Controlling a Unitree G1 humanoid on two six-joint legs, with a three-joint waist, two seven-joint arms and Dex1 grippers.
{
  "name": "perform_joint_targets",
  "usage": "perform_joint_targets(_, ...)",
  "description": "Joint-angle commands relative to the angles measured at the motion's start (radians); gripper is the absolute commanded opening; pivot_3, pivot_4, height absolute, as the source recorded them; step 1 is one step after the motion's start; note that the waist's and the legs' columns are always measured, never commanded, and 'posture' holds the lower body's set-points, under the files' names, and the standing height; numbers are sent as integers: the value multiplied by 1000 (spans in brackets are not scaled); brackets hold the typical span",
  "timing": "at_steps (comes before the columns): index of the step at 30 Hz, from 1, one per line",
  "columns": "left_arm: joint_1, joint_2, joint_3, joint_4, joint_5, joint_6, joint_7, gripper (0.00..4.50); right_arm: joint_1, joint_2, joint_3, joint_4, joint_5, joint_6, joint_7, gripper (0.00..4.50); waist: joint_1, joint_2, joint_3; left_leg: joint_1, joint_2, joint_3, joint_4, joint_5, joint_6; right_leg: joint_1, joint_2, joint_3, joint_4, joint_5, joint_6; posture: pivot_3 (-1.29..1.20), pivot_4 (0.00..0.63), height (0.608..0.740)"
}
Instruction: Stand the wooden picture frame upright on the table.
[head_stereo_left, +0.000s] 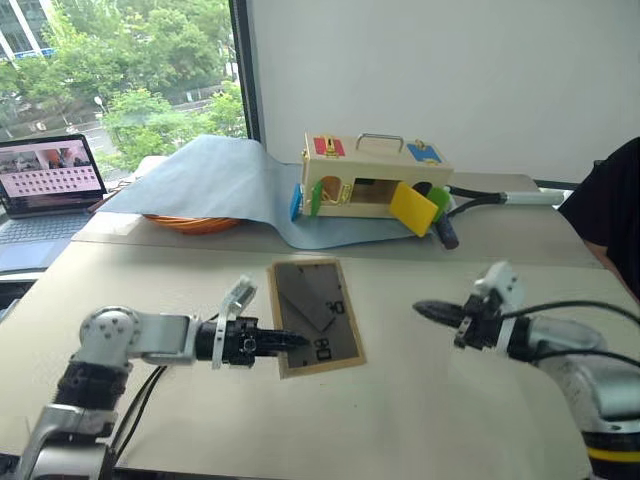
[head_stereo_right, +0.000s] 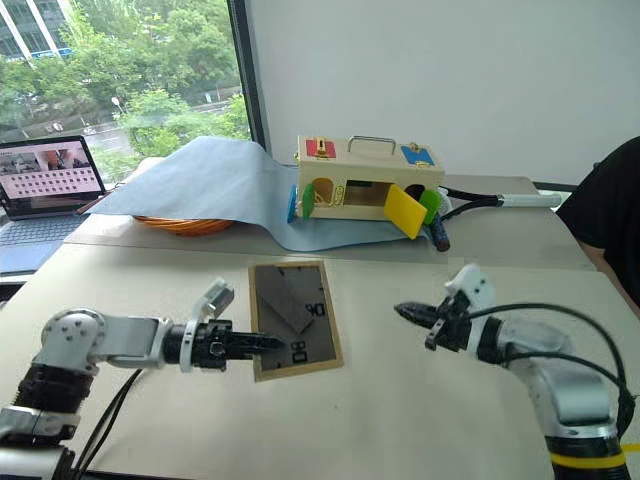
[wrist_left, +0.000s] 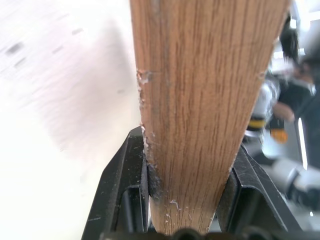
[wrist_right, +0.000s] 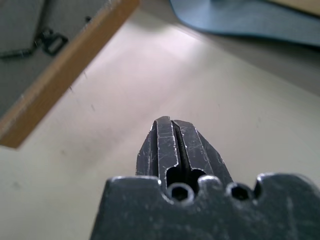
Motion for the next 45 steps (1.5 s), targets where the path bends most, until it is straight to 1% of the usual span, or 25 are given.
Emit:
perform_joint_targets(1, -81, 32, -27, 9, 158, 33, -250, 1154, -95, 33, -30, -64, 202, 157, -52, 1358, 1, 0, 1, 0, 0, 0, -1, 0, 0, 0, 0, 0, 0, 0, -1, 0, 150, 670)
perform_joint_targets(3, -109, 44, -62, 6, 245, 28, -363, 1154, -128, 51, -16, -75, 254, 202, -81, 2150, 2, 0, 2, -1, 0, -1, -1, 0, 0, 0, 0, -1, 0, 0, -1, 0, 150, 670)
perform_joint_targets(5, -133, 55, -106, 11, 332, 8, -465, 1154, -166, 77, -2, -88, 322, 251, -108, 2771, 3, 1, 3, -2, 0, -1, -1, 0, 0, -1, 0, -2, -1, 0, -2, 0, 150, 670)
perform_joint_targets(7, -158, 62, -163, 20, 426, -25, -566, 1154, -209, 110, 31, -103, 374, 292, -141, 3493, 3, 2, 5, -4, 0, -1, -1, 0, 0, -2, 0, -2, -2, 1, -2, 0, 150, 670)
perform_joint_targets(8, -169, 63, -189, 24, 467, -40, -614, 1154, -224, 121, 58, -110, 380, 307, -154, 3739, 3, 3, 6, -4, 0, -1, -1, 0, 0, -2, 0, -2, -2, 1, -3, 0, 150, 670)
perform_joint_targets(9, -179, 62, -209, 29, 501, -52, -656, 1154, -232, 125, 86, -115, 369, 315, -163, 4163, 3, 3, 6, -5, 0, -1, -1, 0, 0, -3, 0, -2, -1, 1, -3, 0, 150, 670)
perform_joint_targets(10, -189, 60, -227, 35, 531, -61, -693, 1154, -238, 125, 124, -121, 339, 304, -163, 4486, 5, 3, 7, -5, 0, -1, -1, 0, 0, -3, 0, -3, -1, 1, -3, 0, 150, 670)
perform_joint_targets(14, -214, 41, -276, 57, 627, -90, -800, 1154, -268, 127, 198, -111, 313, 299, -160, 4486, 7, 3, 8, -8, 0, -2, 0, 0, 0, -5, 0, -3, -1, 1, -3, 0, 150, 670)
perform_joint_targets(18, -225, 22, -290, 64, 682, -91, -863, 1154, -287, 84, 304, -102, 211, 275, -147, 4486, 6, 4, 9, -9, 0, -2, 0, 0, 0, -6, 0, -3, -1, 1, -3, 0, 150, 670)
perform_joint_targets(22, -227, 11, -288, 58, 717, -82, -903, 1154, -297, 72, 381, -93, 136, 258, -141, 4486, 5, 4, 11, -9, 0, -2, 0, 0, 0, -6, 0, -3, -1, 0, -2, 0, 150, 670)
perform_joint_targets(27, -233, -2, -281, 69, 755, -78, -934, 1154, -301, 101, 415, -114, 130, 234, -97, 4486, 4, 3, 11, -9, 0, -2, 0, 0, 0, -7, 0, -3, 0, 0, -1, 0, 150, 670)
perform_joint_targets(31, -238, -8, -288, 95, 788, -84, -961, 1154, -257, 103, 364, -212, 213, 137, 52, 4486, 7, 3, 14, -9, 0, -2, 0, 0, 0, -6, 0, -3, 1, 0, -1, 0, 150, 670)
perform_joint_targets(35, -246, -6, -295, 111, 815, -88, -995, 1154, -225, 62, 284, -226, 259, 116, 108, 4486, 8, 3, 15, -9, 0, -3, 2, 0, 0, -5, 0, -4, 1, 0, -1, 0, 150, 670)
perform_joint_targets(38, -248, -4, -294, 114, 824, -82, -1015, 1154, -199, 32, 228, -228, 268, 93, 119, 4486, 7, 3, 15, -8, 0, -3, 2, 1, 1, -5, 0, -4, 2, 0, -1, 0, 150, 670)
perform_joint_targets(40, -250, -4, -289, 118, 822, -71, -1026, 1154, -179, 1, 215, -212, 200, 47, 107, 4486, 6, 3, 15, -8, 0, -3, 2, 1, 1, -5, 0, -4, 2, 0, -1, 0, 150, 670)
perform_joint_targets(42, -256, 0, -286, 121, 818, -57, -1042, 1154, -156, -39, 204, -172, 98, -31, 98, 4486, 3, 3, 15, -8, 0, -3, 2, 1, 1, -5, 0, -4, 3, 0, -1, 0, 150, 670)
perform_joint_targets(45, -265, 10, -288, 127, 815, -44, -1067, 1154, -107, -133, 168, -100, -26, -158, 135, 4486, 3, 3, 15, -8, 0, -3, 2, 1, 1, -5, 0, -4, 3, -1, 0, 0, 150, 670)
